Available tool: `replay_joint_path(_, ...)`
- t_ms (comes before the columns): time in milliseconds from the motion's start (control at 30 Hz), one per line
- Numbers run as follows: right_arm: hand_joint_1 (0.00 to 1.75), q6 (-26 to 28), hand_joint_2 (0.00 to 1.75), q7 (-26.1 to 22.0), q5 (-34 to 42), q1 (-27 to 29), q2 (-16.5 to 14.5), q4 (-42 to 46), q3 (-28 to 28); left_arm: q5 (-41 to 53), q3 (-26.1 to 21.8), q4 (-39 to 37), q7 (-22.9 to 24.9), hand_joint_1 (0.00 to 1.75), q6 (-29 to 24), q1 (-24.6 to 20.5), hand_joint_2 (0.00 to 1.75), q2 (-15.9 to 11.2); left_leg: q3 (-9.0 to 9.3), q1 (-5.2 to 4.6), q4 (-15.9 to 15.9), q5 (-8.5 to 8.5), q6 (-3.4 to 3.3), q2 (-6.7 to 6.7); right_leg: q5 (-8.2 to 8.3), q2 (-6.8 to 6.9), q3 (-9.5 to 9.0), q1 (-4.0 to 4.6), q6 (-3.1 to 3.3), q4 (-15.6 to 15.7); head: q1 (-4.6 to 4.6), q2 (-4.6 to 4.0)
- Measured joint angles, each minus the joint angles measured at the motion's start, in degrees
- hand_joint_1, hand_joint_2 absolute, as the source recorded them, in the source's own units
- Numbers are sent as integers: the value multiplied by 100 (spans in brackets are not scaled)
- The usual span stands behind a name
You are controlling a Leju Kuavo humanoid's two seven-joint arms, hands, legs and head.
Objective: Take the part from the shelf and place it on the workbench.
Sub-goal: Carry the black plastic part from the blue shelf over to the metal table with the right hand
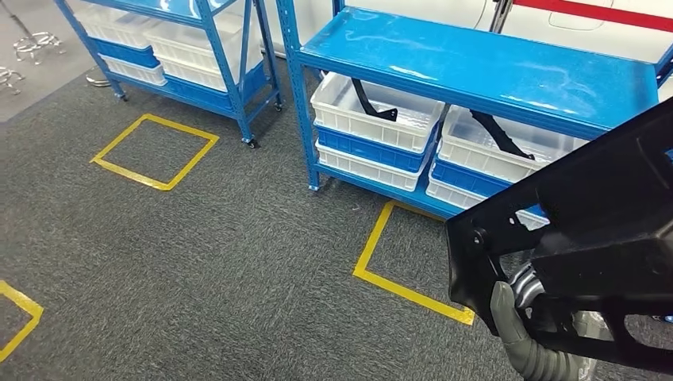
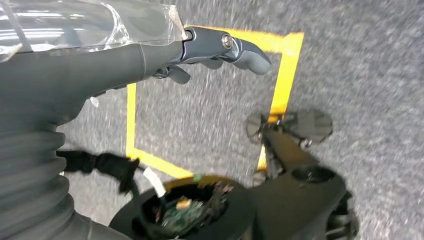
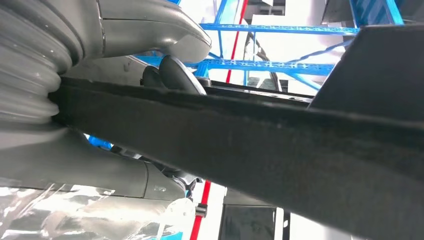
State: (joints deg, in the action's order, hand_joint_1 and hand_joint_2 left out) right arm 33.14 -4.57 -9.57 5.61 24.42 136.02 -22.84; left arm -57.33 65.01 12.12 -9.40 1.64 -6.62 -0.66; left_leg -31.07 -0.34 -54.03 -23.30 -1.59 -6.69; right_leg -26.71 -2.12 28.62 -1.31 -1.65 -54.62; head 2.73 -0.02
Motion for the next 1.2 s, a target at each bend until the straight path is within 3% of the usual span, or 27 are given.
replay_joint_path(33, 175, 11, 175, -12, 3, 10, 1, 0, 2, 1, 1, -1, 0, 0, 8, 6, 175, -8, -76, 3, -150, -88, 31, 108, 13, 75, -5, -7, 32, 15, 9, 0)
replay_joint_path(100, 175, 35, 175, -34, 8, 46, 1, 1, 5, 1, 1, -1, 1, 0, 24, -6, 175, -15, -395, 12, -825, -437, 101, 427, 24, 218, -9, -9, 69, 30, 28, 0)
replay_joint_path(167, 175, 60, 175, -43, 9, 97, 1, 1, 7, -2, -1, -1, 13, 0, 39, -33, 175, -19, -761, 45, -1608, -747, 157, 559, 21, 372, -3, -8, 80, 30, 37, 0)
replay_joint_path(200, 175, 74, 175, -43, 10, 124, 1, 1, 7, -3, -2, -1, 32, 0, 54, -41, 175, -22, -820, 61, -1764, -771, 175, 581, 18, 449, -1, -14, 80, 30, 38, 0)
replay_joint_path(233, 175, 89, 175, -43, 10, 146, 2, 0, 7, -2, -2, -1, 56, 0, 68, -45, 175, -26, -754, 78, -1676, -695, 189, 607, 16, 524, -3, -22, 76, 30, 39, 0)
replay_joint_path(267, 175, 102, 175, -44, 10, 164, 2, 1, 7, 0, -2, -1, 87, 0, 82, -43, 175, -30, -563, 93, -1354, -544, 201, 662, 13, 597, -8, -31, 69, 30, 39, 0)
replay_joint_path(333, 175, 132, 175, -49, 9, 200, 2, 3, 9, 5, 1, -1, 143, 0, 90, -42, 175, -35, -53, 103, -462, -247, 210, 948, 0, 717, -30, -21, 23, 23, 42, 0)
replay_joint_path(400, 175, 167, 175, -56, 6, 255, 9, 10, 17, 7, 2, 0, 179, 0, 90, -59, 175, -36, 179, 81, 3, -138, 165, 1124, -14, 826, -51, 5, -61, 26, 31, 0)
replay_joint_path(500, 175, 207, 175, -59, 5, 305, 37, 18, 40, 10, 2, -1, 196, 0, 90, -35, 175, -49, 135, 40, 54, -92, 28, 949, -19, 1006, -93, -3, -188, 65, 20, 0)
replay_joint_path(533, 175, 216, 175, -60, 7, 319, 46, 22, 48, 12, 2, -1, 198, 0, 90, -16, 175, -54, 135, 44, 71, -64, -14, 883, -65, 971, -76, -7, -219, 26, 15, 0)
replay_joint_path(600, 175, 228, 175, -63, 14, 369, 63, 37, 66, 19, 3, -1, 198, 0, 78, -3, 175, -60, 128, 50, 95, -20, -90, 755, -370, 696, 149, 4, -238, -449, 2, 0)
replay_joint_path(667, 175, 236, 175, -70, 46, 443, 85, 48, 90, 25, 7, -1, 197, 0, 62, -24, 175, -63, 100, 29, 94, -5, -140, 596, -753, 382, 551, 17, -205, -1295, -8, 0)
replay_joint_path(700, 175, 237, 175, -75, 73, 478, 93, 48, 99, 25, 8, -1, 197, 0, 59, -28, 175, -63, 94, 16, 93, 1, -153, 508, -815, 305, 692, 24, -185, -1568, -8, 0)
replay_joint_path(733, 175, 234, 175, -83, 99, 499, 98, 48, 105, 25, 8, -1, 197, 0, 59, -24, 175, -63, 92, 5, 91, 4, -158, 417, -762, 262, 732, 30, -160, -1623, -9, 0)
replay_joint_path(800, 175, 223, 175, -110, 137, 519, 108, 49, 125, 24, 8, -1, 198, 0, 59, -9, 175, -63, 105, -8, 88, 9, -160, 245, -374, 157, 467, 38, -100, -1027, -9, 0)
replay_joint_path(867, 175, 210, 175, -135, 160, 526, 125, 50, 149, 23, 8, -1, 198, 0, 59, -10, 175, -63, 101, -25, 69, 8, -142, 96, -50, -101, 116, 46, -37, -249, -11, 0)
replay_joint_path(933, 175, 194, 175, -144, 173, 527, 139, 50, 163, 22, 8, -1, 197, 0, 59, -17, 175, -66, 61, -25, 55, 18, -98, -22, 15, -206, 2, 64, -11, 31, -12, 0)
replay_joint_path(967, 175, 185, 175, -146, 174, 527, 141, 50, 172, 20, 8, -2, 197, 0, 59, -15, 175, -72, 36, -23, 54, 28, -71, -83, 23, -132, -2, 59, -7, 44, -11, 0)
replay_joint_path(1000, 175, 178, 175, -146, 174, 527, 142, 51, 180, 16, 8, -2, 197, 0, 62, -5, 175, -81, 12, -16, 29, 21, -44, -59, 34, -62, -11, 50, 9, 60, -9, 0)
replay_joint_path(1067, 175, 167, 175, -148, 173, 527, 143, 53, 193, 10, 9, -3, 196, 0, 85, 1, 175, -96, -142, -17, -265, -142, 25, 205, 47, 80, -33, 19, 51, 93, 7, 0)
replay_joint_path(1133, 175, 157, 175, -149, 172, 530, 143, 56, 196, 10, 9, -3, 189, 0, 100, -18, 175, -100, -524, 8, -1007, -498, 112, 511, 33, 224, -47, 17, 77, 102, 21, 0)
replay_joint_path(1200, 175, 150, 175, -146, 173, 532, 142, 57, 197, 9, 8, -3, 182, 0, 87, -27, 175, -101, -905, 59, -1702, -721, 181, 578, 8, 374, -59, 13, 79, 101, 22, 0)
